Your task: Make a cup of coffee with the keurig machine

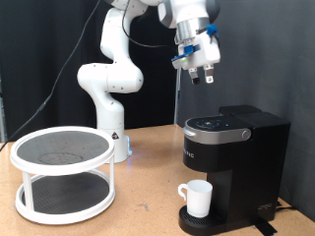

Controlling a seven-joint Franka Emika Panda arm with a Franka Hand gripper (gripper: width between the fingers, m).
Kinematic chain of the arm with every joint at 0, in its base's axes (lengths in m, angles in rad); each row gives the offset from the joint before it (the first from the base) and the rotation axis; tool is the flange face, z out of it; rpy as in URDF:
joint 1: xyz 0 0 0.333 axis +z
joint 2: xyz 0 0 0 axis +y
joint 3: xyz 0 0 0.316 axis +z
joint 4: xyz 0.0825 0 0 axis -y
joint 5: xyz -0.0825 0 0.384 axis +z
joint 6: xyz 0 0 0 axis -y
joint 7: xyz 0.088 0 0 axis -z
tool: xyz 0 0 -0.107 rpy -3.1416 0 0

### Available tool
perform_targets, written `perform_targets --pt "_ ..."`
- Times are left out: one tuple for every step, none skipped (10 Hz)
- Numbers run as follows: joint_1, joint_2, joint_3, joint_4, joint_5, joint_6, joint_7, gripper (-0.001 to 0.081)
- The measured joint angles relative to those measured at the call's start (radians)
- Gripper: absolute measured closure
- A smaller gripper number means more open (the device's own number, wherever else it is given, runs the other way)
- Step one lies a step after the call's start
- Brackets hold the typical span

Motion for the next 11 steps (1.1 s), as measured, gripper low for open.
perform_targets --pt "-0.013 0.033 0.020 0.039 -0.043 -0.032 0.000 0.0071" --pt "-0.024 0.070 0.033 0.073 -0.069 -0.051 -0.001 0.0071" --pt "-0.031 0.108 0.037 0.104 -0.085 -0.071 -0.011 0.0071" --pt "-0.036 0.144 0.037 0.131 -0.099 -0.082 -0.026 0.0071" --pt "-0.041 0.174 0.037 0.152 -0.115 -0.088 -0.042 0.0071" --pt "-0.047 0.199 0.036 0.167 -0.126 -0.090 -0.053 0.0071" --pt "-0.050 0.220 0.036 0.180 -0.140 -0.090 -0.055 0.0071" --pt "-0.052 0.239 0.036 0.192 -0.154 -0.090 -0.055 0.0071" --pt "-0.055 0.255 0.037 0.201 -0.168 -0.090 -0.053 0.0071" --pt "-0.057 0.270 0.037 0.207 -0.185 -0.089 -0.047 0.0071" --pt "-0.058 0.281 0.038 0.210 -0.201 -0.088 -0.045 0.0071"
